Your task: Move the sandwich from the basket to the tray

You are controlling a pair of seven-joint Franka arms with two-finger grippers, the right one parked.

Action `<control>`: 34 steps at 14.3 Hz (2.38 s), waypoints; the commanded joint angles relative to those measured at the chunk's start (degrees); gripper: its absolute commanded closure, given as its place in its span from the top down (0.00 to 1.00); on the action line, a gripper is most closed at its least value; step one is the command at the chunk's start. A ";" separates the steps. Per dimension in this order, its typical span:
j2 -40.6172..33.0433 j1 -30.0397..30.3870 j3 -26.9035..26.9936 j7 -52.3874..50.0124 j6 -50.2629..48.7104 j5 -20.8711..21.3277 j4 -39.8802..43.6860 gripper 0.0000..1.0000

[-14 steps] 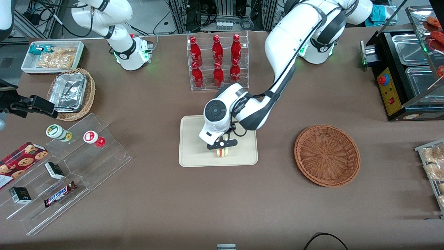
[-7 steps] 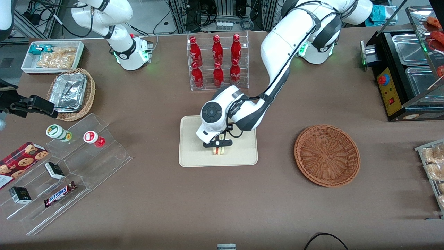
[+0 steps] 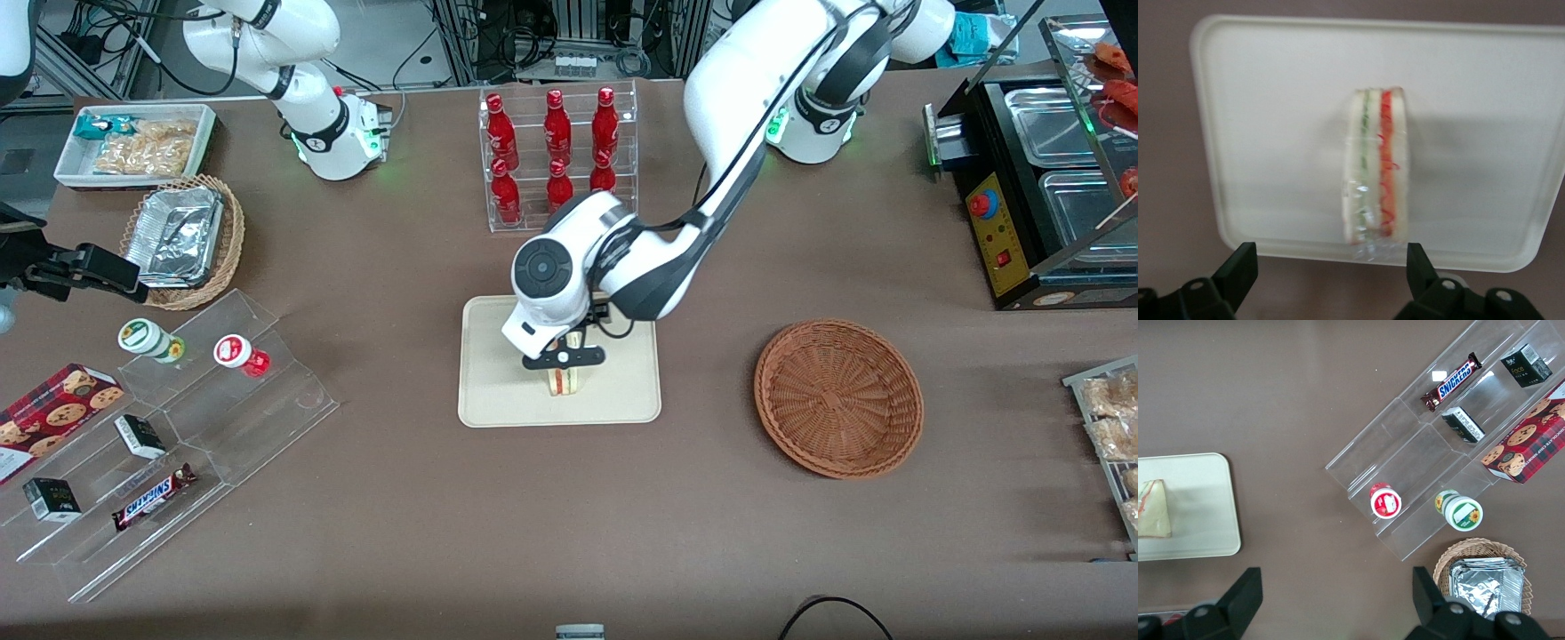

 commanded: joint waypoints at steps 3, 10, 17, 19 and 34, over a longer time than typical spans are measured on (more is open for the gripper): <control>-9.75 10.26 -0.05 7.76 -10.81 -0.62 -2.80 0.99; -28.02 25.20 0.04 21.93 -12.94 -0.36 -20.19 0.99; -44.74 35.32 0.57 31.34 -18.57 0.08 -28.91 0.99; -46.06 35.69 0.66 33.36 -18.74 -0.01 -28.56 0.99; -44.76 35.77 5.22 43.53 -17.87 -0.53 -21.98 1.00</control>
